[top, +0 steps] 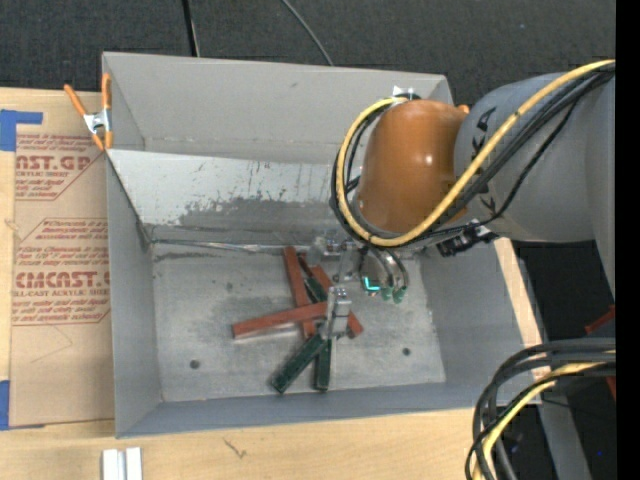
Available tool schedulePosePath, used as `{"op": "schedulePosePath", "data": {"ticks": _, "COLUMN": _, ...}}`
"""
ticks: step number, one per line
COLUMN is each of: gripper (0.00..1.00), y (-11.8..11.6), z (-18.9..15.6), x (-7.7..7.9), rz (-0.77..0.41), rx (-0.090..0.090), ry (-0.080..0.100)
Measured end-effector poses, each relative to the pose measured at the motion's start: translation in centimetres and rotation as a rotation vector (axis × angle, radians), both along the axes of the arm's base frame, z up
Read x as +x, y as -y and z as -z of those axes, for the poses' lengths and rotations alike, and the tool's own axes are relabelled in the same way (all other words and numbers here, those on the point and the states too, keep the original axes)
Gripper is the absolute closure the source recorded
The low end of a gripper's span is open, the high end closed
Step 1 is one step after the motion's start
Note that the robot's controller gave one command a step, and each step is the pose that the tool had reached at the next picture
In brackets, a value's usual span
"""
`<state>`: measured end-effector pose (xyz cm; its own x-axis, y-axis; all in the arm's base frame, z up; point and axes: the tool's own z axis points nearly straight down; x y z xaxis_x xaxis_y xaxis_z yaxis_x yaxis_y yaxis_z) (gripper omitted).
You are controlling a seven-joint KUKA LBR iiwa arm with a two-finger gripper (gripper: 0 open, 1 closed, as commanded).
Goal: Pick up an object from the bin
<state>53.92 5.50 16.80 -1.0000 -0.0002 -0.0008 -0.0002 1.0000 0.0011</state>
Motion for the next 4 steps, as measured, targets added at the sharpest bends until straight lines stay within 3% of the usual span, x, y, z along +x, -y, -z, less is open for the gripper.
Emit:
{"op": "schedulePosePath", "data": {"ticks": 1, "gripper": 1.00, "y": -2.8, "z": 9.8, "x": 1.8, "rz": -0.093, "rx": 0.000, "ry": -0.001}}
{"op": "schedulePosePath", "data": {"ticks": 4, "gripper": 1.00, "y": -3.8, "z": 9.8, "x": 2.3, "rz": -0.039, "rx": -0.002, "ry": -0.001}}
